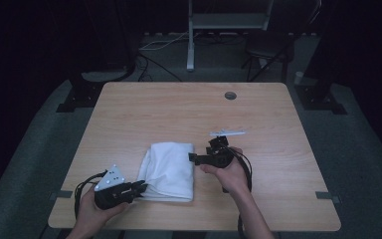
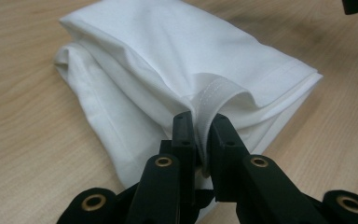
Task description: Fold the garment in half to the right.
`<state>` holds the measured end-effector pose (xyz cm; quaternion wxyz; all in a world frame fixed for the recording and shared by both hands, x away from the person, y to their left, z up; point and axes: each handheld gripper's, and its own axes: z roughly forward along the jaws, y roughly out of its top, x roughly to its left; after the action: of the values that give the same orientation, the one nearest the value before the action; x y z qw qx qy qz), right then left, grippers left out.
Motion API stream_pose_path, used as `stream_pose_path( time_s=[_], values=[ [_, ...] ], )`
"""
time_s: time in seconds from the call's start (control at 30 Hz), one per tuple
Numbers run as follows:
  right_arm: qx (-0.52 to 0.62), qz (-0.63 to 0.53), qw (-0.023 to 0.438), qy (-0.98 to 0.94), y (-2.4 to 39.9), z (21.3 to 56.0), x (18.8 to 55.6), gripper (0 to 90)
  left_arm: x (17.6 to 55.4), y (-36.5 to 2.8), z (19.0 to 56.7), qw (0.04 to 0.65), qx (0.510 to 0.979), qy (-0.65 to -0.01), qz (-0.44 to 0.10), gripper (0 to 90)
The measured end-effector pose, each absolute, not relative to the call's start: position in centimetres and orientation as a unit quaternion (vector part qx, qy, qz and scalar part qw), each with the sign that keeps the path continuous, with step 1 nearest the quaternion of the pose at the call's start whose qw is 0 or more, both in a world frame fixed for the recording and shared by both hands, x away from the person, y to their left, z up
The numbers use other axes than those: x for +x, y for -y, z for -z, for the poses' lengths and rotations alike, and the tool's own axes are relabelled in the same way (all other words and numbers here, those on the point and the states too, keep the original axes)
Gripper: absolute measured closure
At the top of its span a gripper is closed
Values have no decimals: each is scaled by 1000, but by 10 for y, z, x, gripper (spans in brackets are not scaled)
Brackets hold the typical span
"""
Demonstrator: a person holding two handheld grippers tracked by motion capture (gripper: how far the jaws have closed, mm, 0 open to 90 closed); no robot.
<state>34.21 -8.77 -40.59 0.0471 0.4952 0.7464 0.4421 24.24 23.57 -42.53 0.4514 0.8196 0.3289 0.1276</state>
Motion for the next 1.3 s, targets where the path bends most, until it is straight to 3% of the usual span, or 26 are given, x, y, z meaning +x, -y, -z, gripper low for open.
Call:
stream_pose_path(
  time_s=[0.1, 0.4, 0.63, 1.03, 1.3],
  values=[
    [490, -444, 55, -748, 82, 405, 347, 231, 243, -236, 426, 456, 819, -326, -121, 771],
    [494, -442, 15, -749, 60, 412, 366, 231, 247, -238, 416, 474, 801, -341, -130, 407],
    [505, -399, -18, -765, 48, 430, 375, 226, 247, -240, 418, 474, 801, -343, -126, 363],
    [486, -442, -10, -754, 48, 409, 373, 228, 253, -240, 425, 473, 800, -350, -117, 340],
    [481, -422, -12, -768, 37, 419, 375, 223, 252, -238, 429, 465, 808, -345, -110, 323]
  ],
)
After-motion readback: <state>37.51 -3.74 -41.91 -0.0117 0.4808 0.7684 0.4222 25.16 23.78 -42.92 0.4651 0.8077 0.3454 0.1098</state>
